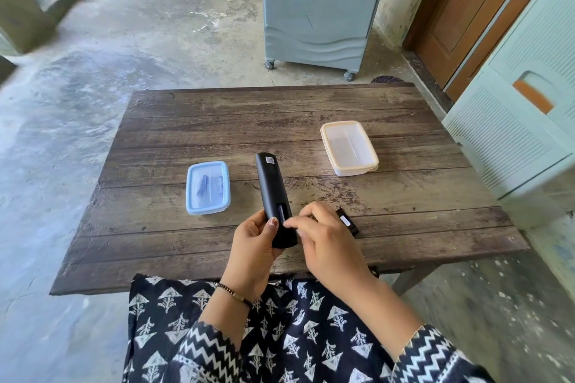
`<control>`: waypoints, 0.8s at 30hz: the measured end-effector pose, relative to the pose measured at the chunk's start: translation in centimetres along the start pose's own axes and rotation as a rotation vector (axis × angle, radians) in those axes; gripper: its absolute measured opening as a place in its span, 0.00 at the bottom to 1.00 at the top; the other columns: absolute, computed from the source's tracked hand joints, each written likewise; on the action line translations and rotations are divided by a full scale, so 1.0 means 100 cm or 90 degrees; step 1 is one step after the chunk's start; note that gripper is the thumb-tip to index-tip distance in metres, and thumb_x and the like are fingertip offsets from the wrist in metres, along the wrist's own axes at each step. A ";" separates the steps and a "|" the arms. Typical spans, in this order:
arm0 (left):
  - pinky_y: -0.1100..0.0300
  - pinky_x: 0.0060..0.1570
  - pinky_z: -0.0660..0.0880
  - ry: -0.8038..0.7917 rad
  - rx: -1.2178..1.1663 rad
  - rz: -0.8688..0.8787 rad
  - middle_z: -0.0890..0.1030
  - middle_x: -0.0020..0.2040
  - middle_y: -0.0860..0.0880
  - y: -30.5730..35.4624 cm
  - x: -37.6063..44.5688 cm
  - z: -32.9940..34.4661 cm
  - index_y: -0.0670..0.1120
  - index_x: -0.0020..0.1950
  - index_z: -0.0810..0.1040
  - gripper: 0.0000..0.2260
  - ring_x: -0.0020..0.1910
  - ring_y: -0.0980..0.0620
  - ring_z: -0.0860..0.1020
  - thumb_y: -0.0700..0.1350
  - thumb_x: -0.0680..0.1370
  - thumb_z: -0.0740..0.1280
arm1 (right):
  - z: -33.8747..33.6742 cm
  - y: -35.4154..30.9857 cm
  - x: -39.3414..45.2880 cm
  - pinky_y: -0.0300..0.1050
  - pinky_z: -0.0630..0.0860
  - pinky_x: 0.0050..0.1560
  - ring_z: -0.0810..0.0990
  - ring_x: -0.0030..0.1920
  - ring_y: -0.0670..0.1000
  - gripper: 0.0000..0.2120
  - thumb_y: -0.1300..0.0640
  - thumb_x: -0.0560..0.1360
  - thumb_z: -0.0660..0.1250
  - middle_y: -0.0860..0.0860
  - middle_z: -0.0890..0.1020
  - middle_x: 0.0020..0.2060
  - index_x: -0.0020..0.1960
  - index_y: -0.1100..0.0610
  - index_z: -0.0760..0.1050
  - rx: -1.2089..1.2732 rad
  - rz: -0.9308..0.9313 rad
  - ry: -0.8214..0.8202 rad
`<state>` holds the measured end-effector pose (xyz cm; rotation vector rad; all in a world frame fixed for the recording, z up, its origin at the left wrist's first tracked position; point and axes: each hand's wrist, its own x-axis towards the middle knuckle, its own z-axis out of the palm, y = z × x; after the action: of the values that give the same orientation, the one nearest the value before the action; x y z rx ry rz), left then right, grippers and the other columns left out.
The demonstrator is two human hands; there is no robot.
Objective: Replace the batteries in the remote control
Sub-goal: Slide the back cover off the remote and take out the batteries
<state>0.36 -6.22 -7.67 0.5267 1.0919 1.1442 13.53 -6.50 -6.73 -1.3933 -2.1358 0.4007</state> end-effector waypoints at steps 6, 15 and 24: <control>0.52 0.53 0.79 0.003 0.023 0.006 0.81 0.48 0.41 -0.001 -0.004 0.001 0.35 0.61 0.73 0.12 0.49 0.46 0.80 0.35 0.80 0.57 | 0.003 0.000 0.001 0.40 0.76 0.44 0.74 0.47 0.48 0.15 0.67 0.74 0.62 0.49 0.74 0.44 0.57 0.55 0.78 0.000 0.026 -0.011; 0.71 0.41 0.73 0.119 0.555 0.287 0.82 0.44 0.50 -0.001 -0.012 0.006 0.45 0.60 0.74 0.12 0.40 0.54 0.79 0.37 0.78 0.59 | 0.010 -0.011 0.008 0.44 0.75 0.58 0.80 0.52 0.48 0.12 0.64 0.79 0.57 0.53 0.82 0.50 0.58 0.61 0.75 0.789 0.573 0.121; 0.58 0.59 0.69 0.003 0.919 0.330 0.63 0.74 0.48 0.002 -0.020 0.013 0.45 0.75 0.53 0.26 0.68 0.48 0.69 0.38 0.77 0.54 | 0.017 -0.023 0.018 0.37 0.79 0.34 0.82 0.33 0.49 0.12 0.67 0.78 0.55 0.56 0.83 0.37 0.53 0.64 0.77 1.187 0.730 0.125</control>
<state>1.38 -7.74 -6.15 2.0003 1.7431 0.5763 10.32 -5.76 -6.37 -0.9834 0.0342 1.8187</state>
